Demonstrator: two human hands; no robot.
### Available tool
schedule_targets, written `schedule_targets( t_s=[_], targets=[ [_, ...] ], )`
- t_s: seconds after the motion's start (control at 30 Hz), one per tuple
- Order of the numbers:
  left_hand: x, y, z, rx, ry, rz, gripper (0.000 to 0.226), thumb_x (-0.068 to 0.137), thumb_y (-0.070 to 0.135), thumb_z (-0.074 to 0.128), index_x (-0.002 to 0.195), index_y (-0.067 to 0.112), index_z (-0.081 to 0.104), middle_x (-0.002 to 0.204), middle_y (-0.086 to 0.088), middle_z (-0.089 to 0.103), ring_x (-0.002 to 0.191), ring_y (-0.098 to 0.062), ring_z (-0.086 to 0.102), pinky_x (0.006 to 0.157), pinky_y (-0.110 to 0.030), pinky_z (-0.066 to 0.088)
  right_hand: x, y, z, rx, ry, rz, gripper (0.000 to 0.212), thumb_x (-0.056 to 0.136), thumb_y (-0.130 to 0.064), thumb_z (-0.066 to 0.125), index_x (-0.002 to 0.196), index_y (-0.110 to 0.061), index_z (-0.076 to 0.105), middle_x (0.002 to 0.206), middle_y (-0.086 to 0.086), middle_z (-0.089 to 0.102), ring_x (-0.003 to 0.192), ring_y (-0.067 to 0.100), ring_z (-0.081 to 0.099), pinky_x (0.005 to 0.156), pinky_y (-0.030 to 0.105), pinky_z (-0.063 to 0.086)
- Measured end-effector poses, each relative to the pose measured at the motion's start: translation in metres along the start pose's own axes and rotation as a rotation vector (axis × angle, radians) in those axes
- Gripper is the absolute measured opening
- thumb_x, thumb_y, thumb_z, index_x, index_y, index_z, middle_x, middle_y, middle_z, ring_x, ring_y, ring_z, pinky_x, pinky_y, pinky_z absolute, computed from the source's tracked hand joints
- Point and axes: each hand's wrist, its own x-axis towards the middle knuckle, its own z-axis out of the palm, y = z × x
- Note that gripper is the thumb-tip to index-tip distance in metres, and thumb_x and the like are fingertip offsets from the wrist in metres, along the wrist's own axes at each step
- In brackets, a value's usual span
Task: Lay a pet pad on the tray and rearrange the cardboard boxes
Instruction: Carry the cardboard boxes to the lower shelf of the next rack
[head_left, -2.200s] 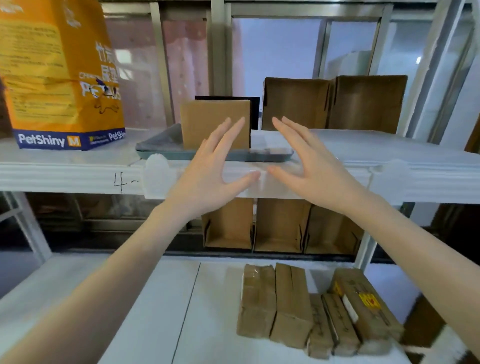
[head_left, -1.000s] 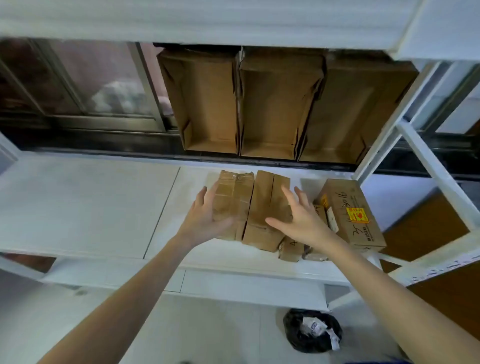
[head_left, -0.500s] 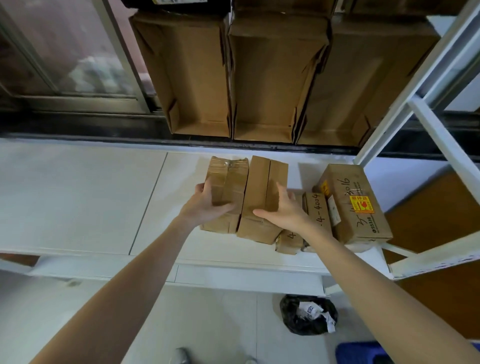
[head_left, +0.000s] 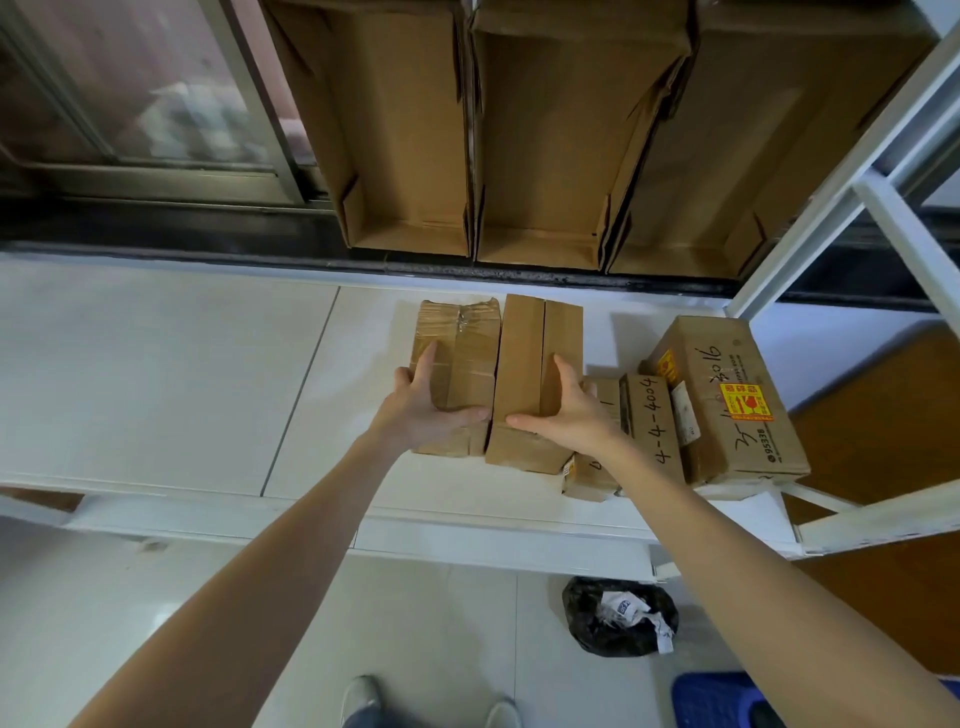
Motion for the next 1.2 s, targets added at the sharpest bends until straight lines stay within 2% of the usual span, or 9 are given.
schedule_targets(
  t_s=[0.13, 0.4, 0.6, 0.77, 0.93, 1.2],
  targets=[
    [0.000, -0.003, -0.001, -0.095, 0.008, 0.020, 0.119, 0.060, 0.059, 0.078, 0.146, 0.039, -0.001, 0.146, -0.007, 0.018, 0.133, -0.033, 0.034, 0.104, -0.045, 0.040, -0.005, 0.000, -0.003, 0.029, -0.010, -0.022, 0.110, 0.071, -0.045, 0.077, 0.149, -0.035, -0.001, 0.157, 0.016, 0.003, 0.141, 0.034, 0.025, 0.110, 0.040, 0.029],
    [-0.007, -0.008, -0.018, -0.180, 0.042, 0.045, 0.119, 0.062, 0.050, 0.081, 0.148, 0.036, 0.000, 0.148, -0.006, 0.018, 0.134, -0.030, 0.031, 0.104, -0.044, 0.040, -0.017, -0.017, -0.004, 0.012, -0.001, -0.070, 0.109, 0.073, -0.044, 0.075, 0.149, -0.036, -0.002, 0.158, 0.017, -0.002, 0.143, 0.033, 0.021, 0.112, 0.038, 0.027],
    [-0.026, -0.013, -0.047, -0.184, 0.116, 0.062, 0.119, 0.063, 0.051, 0.080, 0.147, 0.036, -0.002, 0.148, -0.005, 0.016, 0.134, -0.029, 0.031, 0.106, -0.045, 0.039, -0.032, -0.047, -0.002, -0.015, 0.015, -0.139, 0.109, 0.072, -0.047, 0.075, 0.149, -0.035, -0.002, 0.156, 0.016, 0.006, 0.142, 0.034, 0.023, 0.111, 0.041, 0.027],
    [-0.048, -0.023, -0.086, -0.174, 0.225, 0.073, 0.118, 0.064, 0.053, 0.078, 0.148, 0.034, -0.002, 0.150, -0.005, 0.015, 0.135, -0.029, 0.029, 0.107, -0.045, 0.037, -0.050, -0.090, 0.005, -0.046, 0.012, -0.214, 0.109, 0.073, -0.048, 0.074, 0.149, -0.037, -0.003, 0.157, 0.013, 0.004, 0.139, 0.033, 0.030, 0.111, 0.043, 0.030],
    [-0.075, -0.044, -0.133, -0.195, 0.309, 0.104, 0.115, 0.065, 0.051, 0.078, 0.147, 0.032, 0.000, 0.149, -0.007, 0.017, 0.134, -0.031, 0.029, 0.106, -0.045, 0.037, -0.071, -0.139, 0.018, -0.050, -0.001, -0.306, 0.108, 0.073, -0.046, 0.074, 0.149, -0.034, -0.002, 0.154, 0.010, 0.012, 0.137, 0.031, 0.032, 0.110, 0.039, 0.032],
    [-0.115, -0.099, -0.224, -0.254, 0.434, 0.123, 0.116, 0.061, 0.048, 0.082, 0.146, 0.034, 0.003, 0.147, -0.007, 0.019, 0.132, -0.030, 0.030, 0.108, -0.048, 0.037, -0.101, -0.238, 0.060, -0.100, -0.021, -0.427, 0.106, 0.074, -0.047, 0.073, 0.150, -0.035, 0.000, 0.157, 0.008, 0.007, 0.141, 0.031, 0.025, 0.110, 0.039, 0.031]
  ],
)
